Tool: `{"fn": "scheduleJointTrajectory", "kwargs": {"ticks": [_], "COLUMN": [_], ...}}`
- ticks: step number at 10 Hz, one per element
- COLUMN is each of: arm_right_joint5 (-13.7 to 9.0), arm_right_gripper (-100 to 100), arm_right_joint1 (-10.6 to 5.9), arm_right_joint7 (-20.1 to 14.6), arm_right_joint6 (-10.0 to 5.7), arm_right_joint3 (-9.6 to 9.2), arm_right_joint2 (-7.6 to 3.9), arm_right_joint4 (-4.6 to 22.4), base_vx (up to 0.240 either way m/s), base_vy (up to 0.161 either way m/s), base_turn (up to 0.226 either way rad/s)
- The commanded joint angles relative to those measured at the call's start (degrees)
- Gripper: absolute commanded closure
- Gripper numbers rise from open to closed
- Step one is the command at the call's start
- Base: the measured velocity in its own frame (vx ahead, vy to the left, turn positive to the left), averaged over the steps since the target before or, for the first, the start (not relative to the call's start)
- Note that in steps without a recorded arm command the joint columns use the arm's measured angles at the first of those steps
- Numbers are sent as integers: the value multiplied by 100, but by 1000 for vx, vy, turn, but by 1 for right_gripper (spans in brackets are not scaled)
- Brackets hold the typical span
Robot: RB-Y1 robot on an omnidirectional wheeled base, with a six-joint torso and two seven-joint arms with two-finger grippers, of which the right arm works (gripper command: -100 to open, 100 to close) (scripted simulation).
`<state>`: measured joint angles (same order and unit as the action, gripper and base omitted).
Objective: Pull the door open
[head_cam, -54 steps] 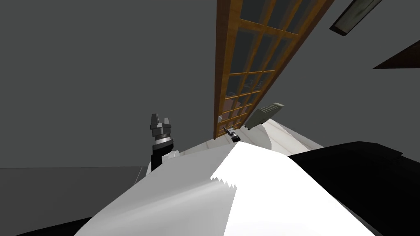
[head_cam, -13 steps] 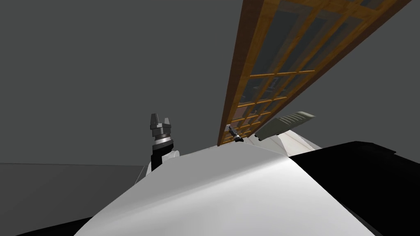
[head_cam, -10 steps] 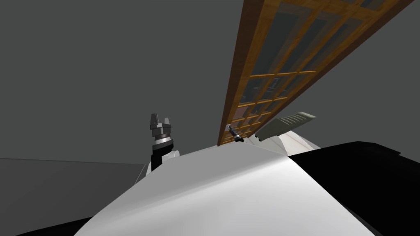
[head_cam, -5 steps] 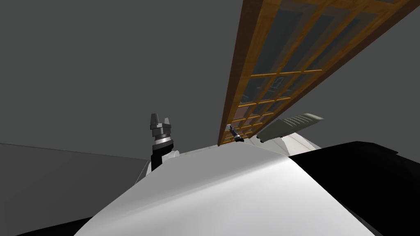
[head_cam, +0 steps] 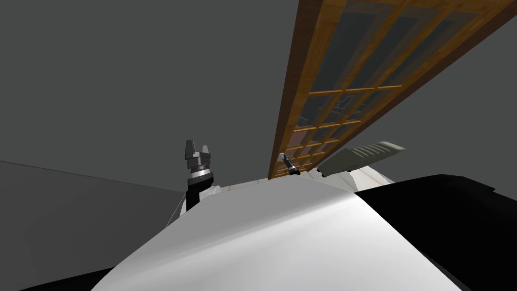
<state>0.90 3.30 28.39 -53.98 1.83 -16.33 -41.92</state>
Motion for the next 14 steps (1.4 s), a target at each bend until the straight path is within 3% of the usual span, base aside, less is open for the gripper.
{"fn": "scheduleJointTrajectory", "kwargs": {"ticks": [1, 2, 4, 13, 14], "arm_right_joint5": [20, -52, -52, -526, -490], "arm_right_gripper": [100, 100, 100, 100, -100], "arm_right_joint1": [71, 63, 63, 9, 7], "arm_right_joint7": [-197, -397, -432, -1831, -1499], "arm_right_joint6": [53, 60, 60, 107, 62], "arm_right_joint3": [-122, -124, -124, -137, 6], "arm_right_joint2": [92, 92, 92, 93, -26], "arm_right_joint4": [-32, -23, -23, 34, 60], "base_vx": [-32, -46, -20, -51, -32], "base_vy": [-9, -9, -3, -22, -17], "base_turn": [52, 82, 13, 90, -29]}}
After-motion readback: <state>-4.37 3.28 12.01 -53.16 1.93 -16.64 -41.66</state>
